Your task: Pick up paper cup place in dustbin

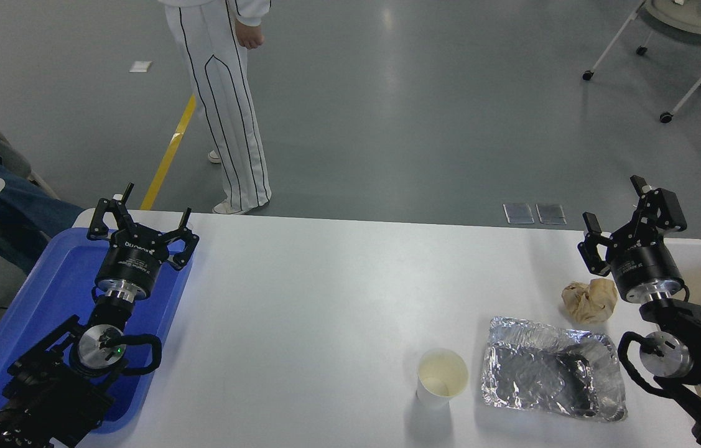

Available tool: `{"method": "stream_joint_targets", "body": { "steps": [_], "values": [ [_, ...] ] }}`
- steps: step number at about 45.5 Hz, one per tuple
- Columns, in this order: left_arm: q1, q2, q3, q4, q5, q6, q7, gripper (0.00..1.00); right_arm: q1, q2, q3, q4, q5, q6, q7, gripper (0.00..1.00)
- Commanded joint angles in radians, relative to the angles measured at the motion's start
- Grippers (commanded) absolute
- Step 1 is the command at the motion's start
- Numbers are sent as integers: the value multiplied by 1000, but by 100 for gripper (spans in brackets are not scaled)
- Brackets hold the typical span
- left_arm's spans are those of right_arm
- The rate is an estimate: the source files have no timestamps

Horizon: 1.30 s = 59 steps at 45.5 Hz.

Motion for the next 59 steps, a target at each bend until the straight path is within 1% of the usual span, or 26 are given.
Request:
{"method": "stream_joint_targets", "body": {
  "steps": [1,45,53,59],
  "values": [
    [0,0,0,0,2,0,-2,100,-4,-1,5,2,0,-1,1,100],
    [0,0,0,0,0,0,0,100,-5,-9,5,-3,2,-4,1,100],
    [0,0,0,1,0,0,0,100,-13,-29,-11,-1,14,-3,1,100],
    [0,0,0,0,0,0,0,100,-13,-67,-26,-3,14,-1,1,100]
  ]
}}
